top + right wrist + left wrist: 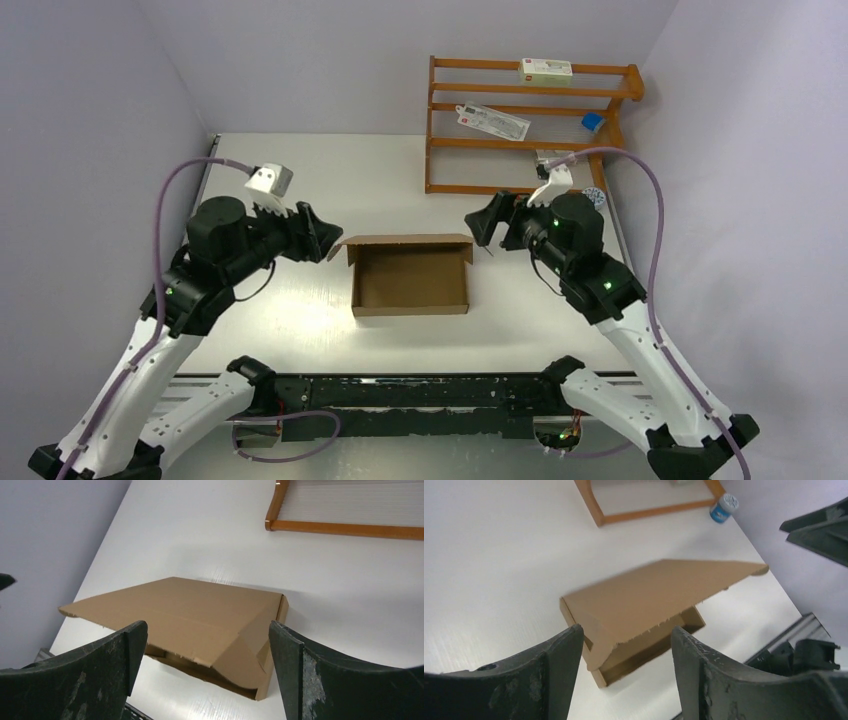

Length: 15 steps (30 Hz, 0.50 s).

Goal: Fold the paper box

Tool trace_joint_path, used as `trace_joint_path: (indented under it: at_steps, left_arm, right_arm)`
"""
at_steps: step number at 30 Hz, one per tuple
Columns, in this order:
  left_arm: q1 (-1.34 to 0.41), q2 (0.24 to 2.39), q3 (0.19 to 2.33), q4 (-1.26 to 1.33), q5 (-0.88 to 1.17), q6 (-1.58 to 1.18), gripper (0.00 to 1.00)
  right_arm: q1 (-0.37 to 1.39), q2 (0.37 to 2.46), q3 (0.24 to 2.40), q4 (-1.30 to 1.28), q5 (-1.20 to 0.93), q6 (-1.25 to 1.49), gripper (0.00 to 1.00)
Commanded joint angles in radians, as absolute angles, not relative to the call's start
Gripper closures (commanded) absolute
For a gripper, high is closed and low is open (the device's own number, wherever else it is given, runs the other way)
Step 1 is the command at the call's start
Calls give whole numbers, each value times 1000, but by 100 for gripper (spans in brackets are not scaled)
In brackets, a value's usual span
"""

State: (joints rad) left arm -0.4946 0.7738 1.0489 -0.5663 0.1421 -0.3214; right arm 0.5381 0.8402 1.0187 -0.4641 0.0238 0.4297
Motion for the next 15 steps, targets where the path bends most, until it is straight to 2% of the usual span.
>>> trace_joint_path:
  at_steps: [1, 7, 15]
  left_arm:
    - [-500, 811, 1146, -642, 27, -277, 33]
    - [-500, 917, 1087, -589, 120, -282, 39]
    - [-500, 957, 928, -546, 233, -295, 41]
  right_arm:
    - [542, 927, 1063, -491, 50, 425, 7]
    - [542, 1059, 1037, -482, 5, 411, 11]
    - [543, 1065, 918, -497, -67, 408, 14]
